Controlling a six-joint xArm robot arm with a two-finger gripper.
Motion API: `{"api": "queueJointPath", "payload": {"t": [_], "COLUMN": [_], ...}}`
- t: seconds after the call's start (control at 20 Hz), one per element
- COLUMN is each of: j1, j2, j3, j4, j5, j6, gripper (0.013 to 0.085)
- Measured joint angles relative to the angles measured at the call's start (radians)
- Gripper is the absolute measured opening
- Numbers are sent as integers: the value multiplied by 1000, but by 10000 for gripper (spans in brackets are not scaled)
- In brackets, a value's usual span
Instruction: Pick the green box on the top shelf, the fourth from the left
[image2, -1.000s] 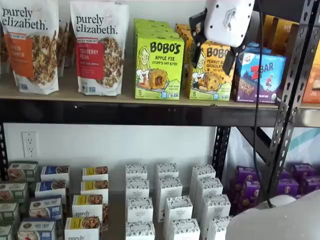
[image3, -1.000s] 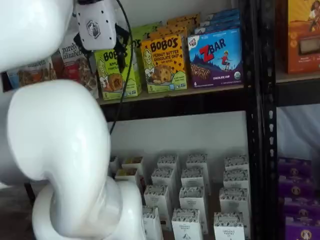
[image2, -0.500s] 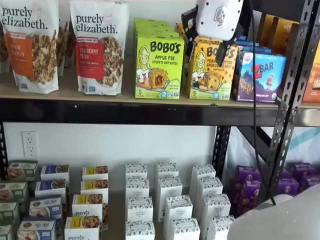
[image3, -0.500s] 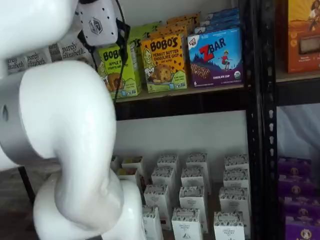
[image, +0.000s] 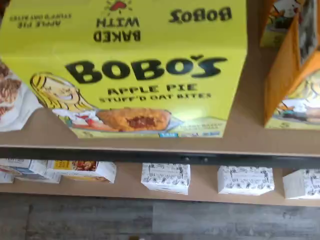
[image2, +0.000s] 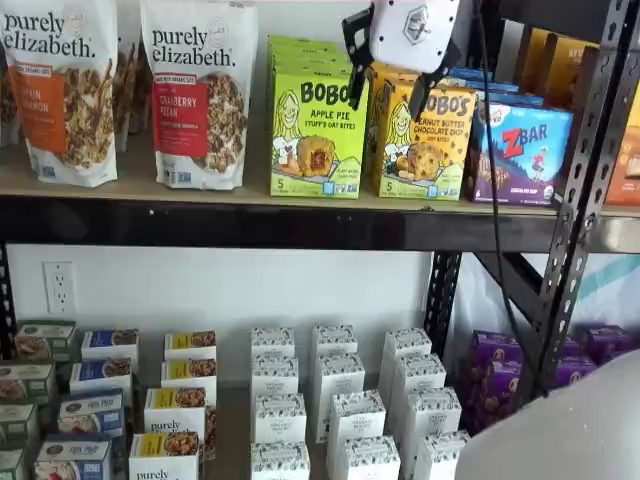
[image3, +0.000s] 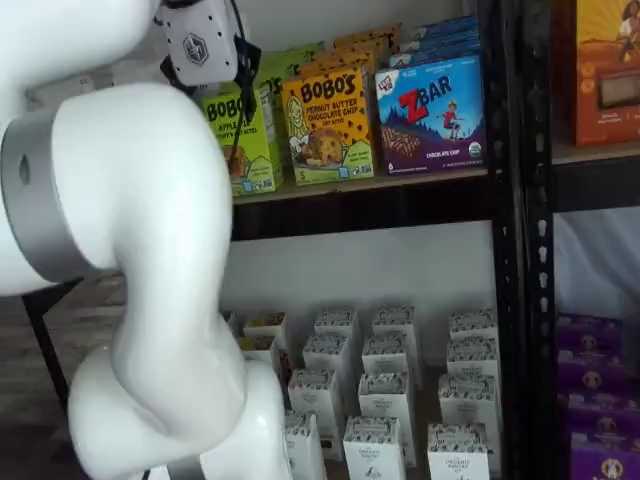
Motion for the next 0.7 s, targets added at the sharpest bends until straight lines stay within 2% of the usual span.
{"api": "queueJointPath", "payload": {"t": [0.4,0.7], "j1": [-29,-31], "j2": [93,166], "j3": [-66,-136], "j4": [67,72], "j5": [-16,4], "j6": [-31,-31], "gripper": [850,850]}}
